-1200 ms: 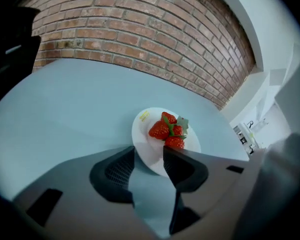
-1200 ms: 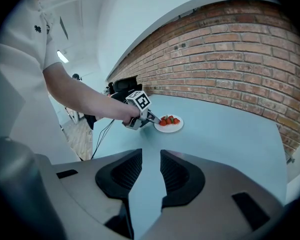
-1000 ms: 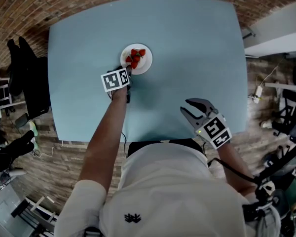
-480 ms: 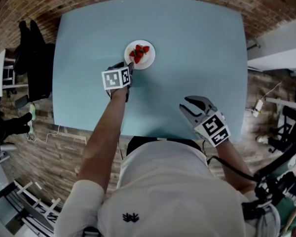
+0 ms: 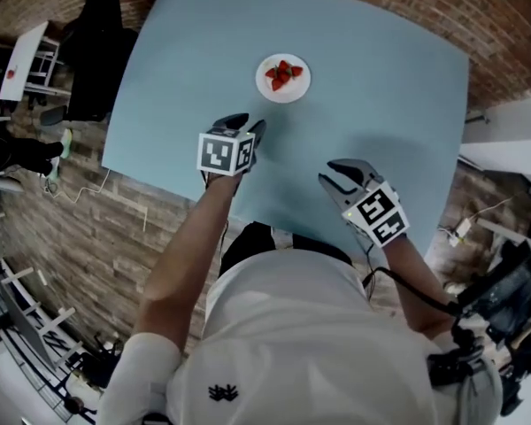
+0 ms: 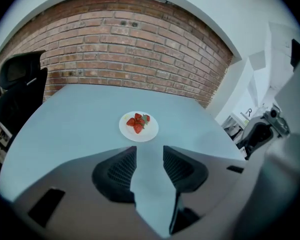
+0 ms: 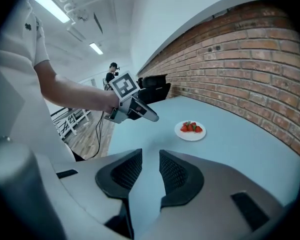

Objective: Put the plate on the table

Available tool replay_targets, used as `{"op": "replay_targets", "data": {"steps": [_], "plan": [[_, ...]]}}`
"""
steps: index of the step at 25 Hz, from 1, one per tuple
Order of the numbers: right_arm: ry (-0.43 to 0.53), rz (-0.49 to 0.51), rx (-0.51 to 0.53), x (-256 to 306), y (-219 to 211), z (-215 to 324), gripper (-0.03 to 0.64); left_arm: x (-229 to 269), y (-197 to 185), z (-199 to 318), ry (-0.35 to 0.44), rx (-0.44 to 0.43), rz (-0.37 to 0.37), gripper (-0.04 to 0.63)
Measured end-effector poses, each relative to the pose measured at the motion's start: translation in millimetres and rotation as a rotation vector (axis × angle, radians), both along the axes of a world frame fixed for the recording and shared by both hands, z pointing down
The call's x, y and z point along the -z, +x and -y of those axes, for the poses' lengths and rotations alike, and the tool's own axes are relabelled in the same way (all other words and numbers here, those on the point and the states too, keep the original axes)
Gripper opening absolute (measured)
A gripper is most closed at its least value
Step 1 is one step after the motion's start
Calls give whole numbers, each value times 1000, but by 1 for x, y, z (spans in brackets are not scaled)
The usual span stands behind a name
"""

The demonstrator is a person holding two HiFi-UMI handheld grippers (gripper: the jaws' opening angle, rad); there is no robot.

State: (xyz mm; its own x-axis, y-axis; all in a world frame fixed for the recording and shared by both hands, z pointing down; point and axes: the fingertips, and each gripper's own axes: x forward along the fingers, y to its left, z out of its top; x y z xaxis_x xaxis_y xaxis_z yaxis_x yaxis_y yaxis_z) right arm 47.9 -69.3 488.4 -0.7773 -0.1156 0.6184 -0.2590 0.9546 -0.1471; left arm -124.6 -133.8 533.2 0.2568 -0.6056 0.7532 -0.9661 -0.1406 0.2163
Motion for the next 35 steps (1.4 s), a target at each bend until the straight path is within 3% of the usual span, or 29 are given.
{"op": "replay_targets", "data": {"steps": [6, 12, 19, 21, 29, 35], "plan": [[27, -19, 78, 4, -21, -15, 110, 37, 23, -36, 72, -44, -32, 167], [70, -50, 115, 14, -46, -62, 110, 85, 37, -109, 175, -121, -86, 166], [125, -47, 163, 36, -86, -149, 109, 126, 27, -216, 296, -215, -127, 36], [133, -44, 165, 41, -94, -176, 109, 129, 25, -245, 310, -249, -130, 2], [148, -25, 169, 59, -107, -267, 109, 129, 34, -342, 309, -322, -141, 2], [157, -33, 173, 60, -101, -310, 109, 135, 45, -385, 325, -358, -138, 2]]}}
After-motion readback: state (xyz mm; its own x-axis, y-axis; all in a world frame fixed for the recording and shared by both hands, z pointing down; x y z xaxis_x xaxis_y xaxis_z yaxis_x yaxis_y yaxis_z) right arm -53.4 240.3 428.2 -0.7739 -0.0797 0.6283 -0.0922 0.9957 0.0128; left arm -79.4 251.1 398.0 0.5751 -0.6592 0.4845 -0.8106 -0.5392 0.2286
